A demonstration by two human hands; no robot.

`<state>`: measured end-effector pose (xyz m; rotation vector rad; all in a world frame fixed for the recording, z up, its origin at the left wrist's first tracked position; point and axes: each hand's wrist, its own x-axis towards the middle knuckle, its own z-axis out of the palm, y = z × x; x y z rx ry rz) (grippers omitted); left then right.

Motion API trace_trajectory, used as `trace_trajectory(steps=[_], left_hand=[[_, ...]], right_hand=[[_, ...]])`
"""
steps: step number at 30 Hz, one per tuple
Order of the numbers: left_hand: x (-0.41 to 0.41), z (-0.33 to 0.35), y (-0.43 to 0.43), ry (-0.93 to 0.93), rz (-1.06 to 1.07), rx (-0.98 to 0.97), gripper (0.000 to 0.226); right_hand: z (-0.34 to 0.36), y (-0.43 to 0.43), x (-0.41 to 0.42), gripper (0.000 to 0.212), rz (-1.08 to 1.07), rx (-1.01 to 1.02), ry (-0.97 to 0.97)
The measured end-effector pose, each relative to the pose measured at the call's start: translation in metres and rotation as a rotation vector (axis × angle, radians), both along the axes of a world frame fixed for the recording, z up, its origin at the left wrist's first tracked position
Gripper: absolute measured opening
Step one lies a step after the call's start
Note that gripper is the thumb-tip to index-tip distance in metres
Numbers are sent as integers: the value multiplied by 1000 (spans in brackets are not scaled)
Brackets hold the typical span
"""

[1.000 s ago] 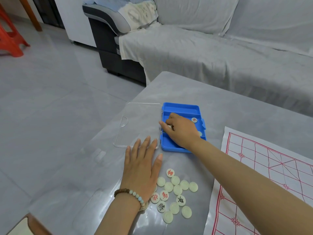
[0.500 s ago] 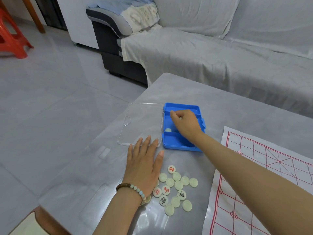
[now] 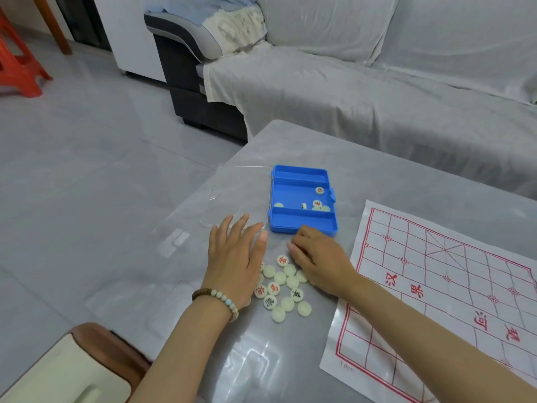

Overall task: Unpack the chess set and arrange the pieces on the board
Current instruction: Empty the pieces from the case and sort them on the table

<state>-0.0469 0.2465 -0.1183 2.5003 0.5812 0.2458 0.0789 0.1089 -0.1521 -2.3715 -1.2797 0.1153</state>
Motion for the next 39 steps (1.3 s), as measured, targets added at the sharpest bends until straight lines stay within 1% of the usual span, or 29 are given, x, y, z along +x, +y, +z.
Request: trace_trajectory(steps=[2,6,10,11,13,17,19,21,24,26,28,30,32,34,35,37,38,39], left_hand=[[-1,-1,0,-10,11,-9,68],[-1,-4,-2,-4,5,-6,69],[-4,-1,-6,-34,-21,-39,68],[-6,-1,-6,-43,-18,-43,69],[-8,-1,-6,-51,-7,-45,70],[-7,-1,-5,-42,16,-35,71],[-6,-1,-5,-25,11,-27,71],[-5,-4,-6,-7,-2,-22,74],[0,-12,-4,32,-47,48,90],[3,-17,-2,65,-60,73,94],[7,-21,-1,88,-73,74,91],[9,-22,-2,107,-72,50,87],[11,-22,-3,136,-87,74,91],[13,-23,-2,156,-96,97,93],[14,-24,-2,156,-95,92,90],[17,-24,-1,151,-88,64,73],[18,-24,-1,154,-86,53,64],[19,-24,-1,153,-83,50,61]], right_hand=[[-1,-2,0,29,21,38,67],[6,-22,-2,33,-12,126,289],[11,-43,-10,40,-95,142,466],[12,-44,-12,43,-105,126,486],[14,-42,-18,49,-57,37,431],[8,-35,-28,56,76,-199,195],[7,-34,-30,58,84,-248,134],[8,-34,-33,60,101,-270,112],[12,-32,-41,58,179,-266,122],[15,-30,-42,55,180,-191,162],[24,-27,-33,51,79,-48,194],[33,-23,-12,48,-37,50,169],[40,-19,12,47,-115,38,135],[42,-12,32,48,-130,-46,142],[41,-8,39,49,-118,-96,150],[37,3,51,51,-89,-194,147],[36,9,57,52,-85,-228,129],[35,13,63,52,-87,-248,96]])
